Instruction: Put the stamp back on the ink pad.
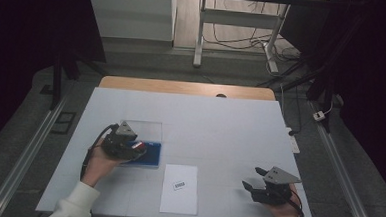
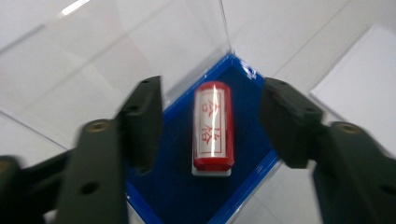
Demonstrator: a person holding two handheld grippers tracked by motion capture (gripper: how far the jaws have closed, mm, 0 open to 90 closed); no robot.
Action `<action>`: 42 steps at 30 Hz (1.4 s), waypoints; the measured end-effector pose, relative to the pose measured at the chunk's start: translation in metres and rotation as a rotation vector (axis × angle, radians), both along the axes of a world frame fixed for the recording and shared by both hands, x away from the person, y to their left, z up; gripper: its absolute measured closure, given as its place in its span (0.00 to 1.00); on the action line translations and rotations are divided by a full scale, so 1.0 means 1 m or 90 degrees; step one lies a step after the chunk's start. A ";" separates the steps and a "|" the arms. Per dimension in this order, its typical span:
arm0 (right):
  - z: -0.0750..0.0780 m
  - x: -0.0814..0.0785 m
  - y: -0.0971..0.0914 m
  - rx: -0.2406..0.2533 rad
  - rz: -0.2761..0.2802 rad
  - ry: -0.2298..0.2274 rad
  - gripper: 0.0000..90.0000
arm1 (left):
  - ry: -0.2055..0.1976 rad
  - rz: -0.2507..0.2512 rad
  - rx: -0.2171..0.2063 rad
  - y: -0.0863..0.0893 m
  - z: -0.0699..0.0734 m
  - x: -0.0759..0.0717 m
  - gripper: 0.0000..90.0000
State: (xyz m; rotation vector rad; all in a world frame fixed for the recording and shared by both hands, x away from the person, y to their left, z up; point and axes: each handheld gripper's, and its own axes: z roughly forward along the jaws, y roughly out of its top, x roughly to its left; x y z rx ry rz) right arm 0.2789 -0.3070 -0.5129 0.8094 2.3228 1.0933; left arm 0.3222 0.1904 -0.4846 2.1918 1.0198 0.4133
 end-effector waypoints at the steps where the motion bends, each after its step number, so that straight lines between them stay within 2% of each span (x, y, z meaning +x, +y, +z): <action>1: 0.000 0.000 0.000 0.000 0.000 -0.001 0.33 | -0.009 0.004 -0.003 0.000 0.002 -0.002 0.35; 3: 0.000 0.000 0.000 0.002 -0.003 0.000 0.33 | -0.025 0.013 -0.009 0.001 0.005 -0.009 0.30; 5: 0.001 0.000 -0.001 0.001 -0.003 -0.003 0.33 | -0.030 0.014 -0.023 0.004 0.007 -0.016 0.27; 10: 0.002 -0.001 -0.003 0.012 -0.003 -0.010 0.33 | -0.035 0.022 -0.050 0.011 0.006 -0.035 0.26; 14: 0.002 0.000 -0.004 0.014 -0.002 -0.009 0.33 | -0.042 0.029 -0.055 0.013 0.001 -0.050 0.26; 22: 0.002 0.000 -0.004 0.017 0.003 -0.010 0.33 | -0.037 0.014 -0.081 0.015 -0.012 -0.075 0.27; 29: 0.001 0.000 -0.004 0.018 0.009 -0.008 0.33 | -0.029 0.004 -0.081 0.022 -0.023 -0.094 0.27; 33: 0.000 0.000 -0.004 0.014 0.016 -0.007 0.33 | -0.027 0.003 -0.080 0.025 -0.027 -0.100 0.27; 42: 0.000 -0.001 -0.003 0.013 0.016 -0.006 0.33 | -0.029 0.005 -0.077 0.026 -0.028 -0.098 0.27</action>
